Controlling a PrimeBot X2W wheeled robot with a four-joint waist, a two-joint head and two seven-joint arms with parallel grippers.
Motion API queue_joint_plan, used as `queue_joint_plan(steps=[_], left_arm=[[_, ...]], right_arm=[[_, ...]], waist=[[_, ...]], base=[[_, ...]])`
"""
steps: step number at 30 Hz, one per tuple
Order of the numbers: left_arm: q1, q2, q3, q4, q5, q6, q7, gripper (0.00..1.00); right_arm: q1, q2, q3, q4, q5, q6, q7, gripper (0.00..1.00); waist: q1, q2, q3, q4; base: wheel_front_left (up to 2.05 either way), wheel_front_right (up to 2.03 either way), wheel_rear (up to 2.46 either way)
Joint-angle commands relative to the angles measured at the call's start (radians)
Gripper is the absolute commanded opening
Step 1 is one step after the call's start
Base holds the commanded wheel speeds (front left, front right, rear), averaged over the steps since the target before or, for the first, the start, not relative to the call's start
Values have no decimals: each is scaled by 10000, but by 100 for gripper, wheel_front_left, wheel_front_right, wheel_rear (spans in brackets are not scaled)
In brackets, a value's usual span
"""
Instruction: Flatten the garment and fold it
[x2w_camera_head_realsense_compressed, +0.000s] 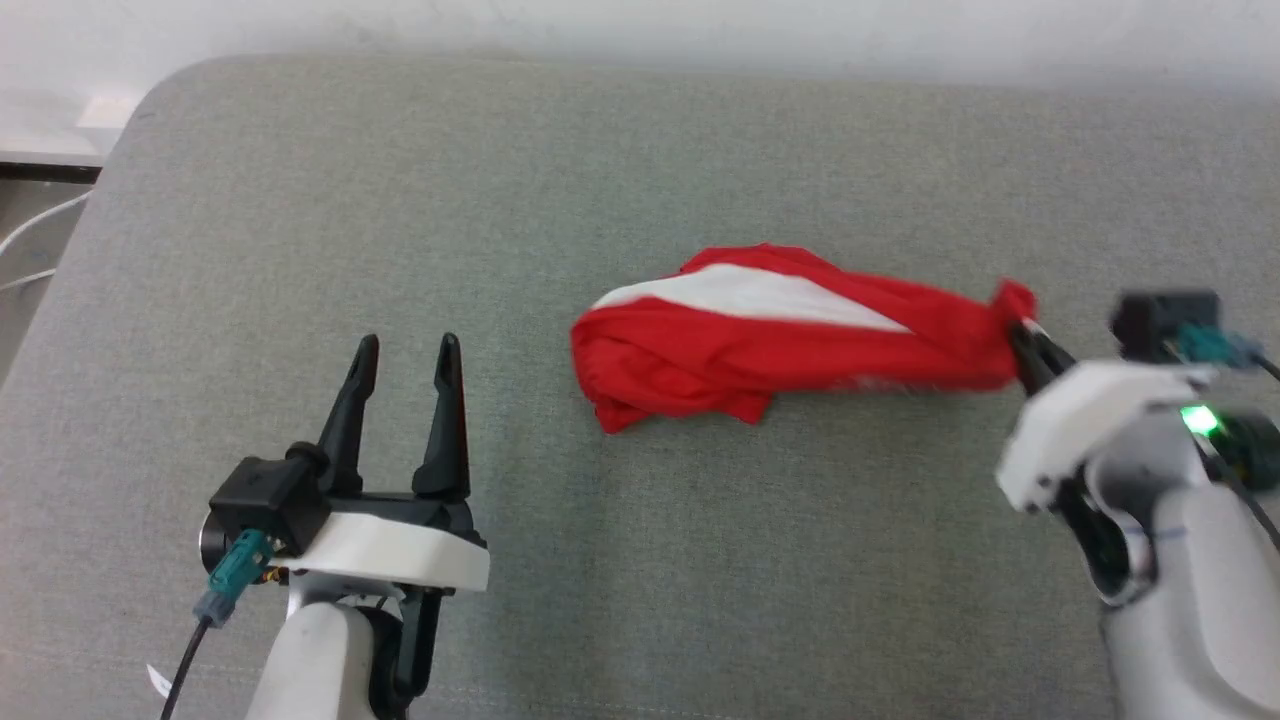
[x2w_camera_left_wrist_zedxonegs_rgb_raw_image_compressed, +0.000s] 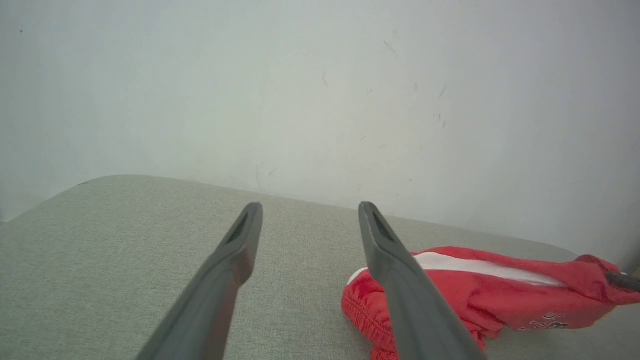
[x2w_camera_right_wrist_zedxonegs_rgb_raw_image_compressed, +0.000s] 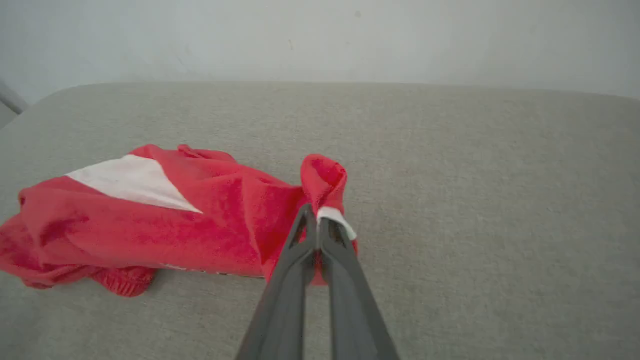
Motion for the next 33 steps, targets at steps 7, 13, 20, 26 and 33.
queue_joint_plan(steps=[7,13,20,26,33], left_arm=[[-207,-16,-116,107,-64,-51,-47,100],[-131,-16,-181,254,-44,-105,-47,100],[61,-16,-585,458,-88,-195,-47,100],[-36,-16,-1836,1269,-51,-378,-32,100],[-901,-16,-2891,2728,-818,-90,1242,100]], right_arm=[[944,-10,-1740,906,-245,-9,-96,33],[1222,-10,-2391,1204,-78,-9,-866,100],[2148,-10,-1978,-60,-357,-9,-2702,100],[3449,-10,-564,-1633,-1106,-9,-3955,100],[3913,-10,358,-2185,-1273,-9,-4711,100]], waist=[[0,0,-30,-200],[0,0,-304,-301],[0,0,-720,-361],[0,0,-804,-471],[0,0,-529,-882]], base=[[0,0,0],[0,0,0],[0,0,0],[0,0,0],[0,0,0]])
